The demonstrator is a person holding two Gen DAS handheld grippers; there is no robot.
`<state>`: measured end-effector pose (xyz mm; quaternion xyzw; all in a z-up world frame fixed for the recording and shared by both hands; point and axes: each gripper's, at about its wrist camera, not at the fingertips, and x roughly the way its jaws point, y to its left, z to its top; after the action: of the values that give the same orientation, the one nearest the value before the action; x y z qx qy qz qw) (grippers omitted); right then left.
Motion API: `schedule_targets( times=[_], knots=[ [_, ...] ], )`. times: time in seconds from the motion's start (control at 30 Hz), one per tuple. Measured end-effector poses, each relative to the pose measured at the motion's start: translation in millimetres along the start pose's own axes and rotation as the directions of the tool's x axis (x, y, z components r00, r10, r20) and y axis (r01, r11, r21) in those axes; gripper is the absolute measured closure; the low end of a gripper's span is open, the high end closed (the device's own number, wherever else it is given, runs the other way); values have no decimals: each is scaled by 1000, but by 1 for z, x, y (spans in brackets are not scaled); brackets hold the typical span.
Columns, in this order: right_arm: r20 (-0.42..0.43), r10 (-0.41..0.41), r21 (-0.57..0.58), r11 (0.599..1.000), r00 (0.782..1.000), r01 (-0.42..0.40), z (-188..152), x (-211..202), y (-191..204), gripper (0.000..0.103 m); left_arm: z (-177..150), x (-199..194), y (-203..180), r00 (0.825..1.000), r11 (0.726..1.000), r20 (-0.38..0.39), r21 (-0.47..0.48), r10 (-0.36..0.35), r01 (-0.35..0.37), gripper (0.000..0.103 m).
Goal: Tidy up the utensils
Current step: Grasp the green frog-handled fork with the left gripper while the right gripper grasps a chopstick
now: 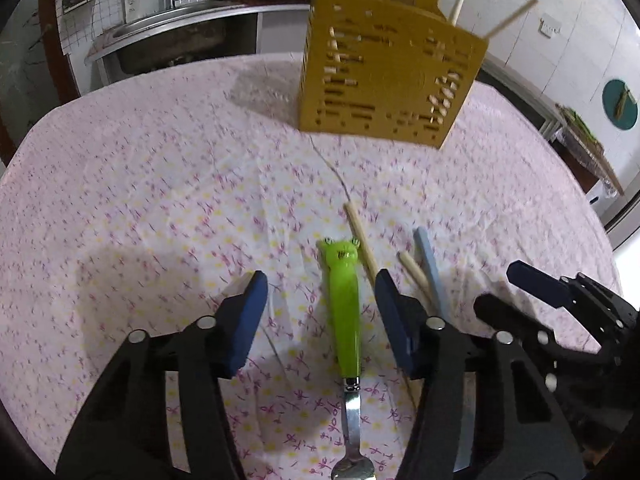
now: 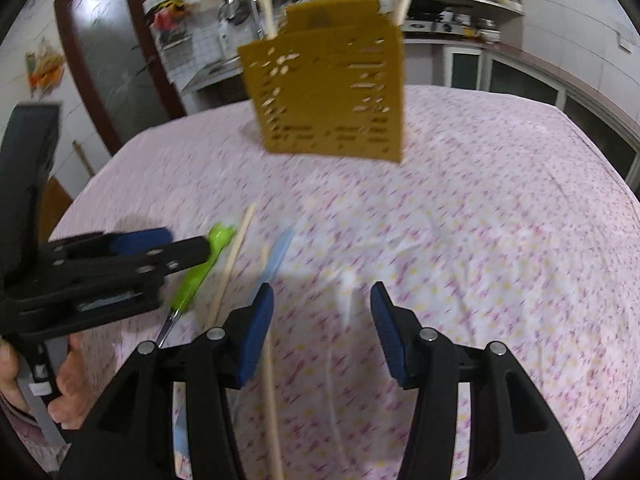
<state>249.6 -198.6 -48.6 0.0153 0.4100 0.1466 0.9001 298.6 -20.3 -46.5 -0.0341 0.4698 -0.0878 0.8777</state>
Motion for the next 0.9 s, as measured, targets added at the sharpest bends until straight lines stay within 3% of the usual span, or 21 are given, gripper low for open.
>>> schedule_targets(
  times=[0.07, 0.4, 0.63, 0.73, 0.9],
  knots=[
    [-11, 1, -14, 1000, 1000, -1, -4, 2, 6, 56, -2, 7, -3, 1000, 1000, -16, 2, 14, -14, 58],
    [-65, -22, -72, 997, 998, 17, -10, 12, 19, 65, 0, 8, -9, 1000, 1000, -28, 19, 13, -12, 61],
    [-77, -51, -36, 998, 996, 49, 4, 8, 9, 92, 2, 12, -12, 998, 999, -47, 32, 29, -28, 62],
    [-104, -75, -18, 997, 992, 73, 9, 10, 0, 93, 6, 16, -17, 997, 998, -63, 46, 53, -51, 63],
    [-144, -35, -10, 999, 989, 34, 13, 19, -9, 93, 12, 21, -21, 992, 996, -100, 57, 74, -68, 65]
  ],
)
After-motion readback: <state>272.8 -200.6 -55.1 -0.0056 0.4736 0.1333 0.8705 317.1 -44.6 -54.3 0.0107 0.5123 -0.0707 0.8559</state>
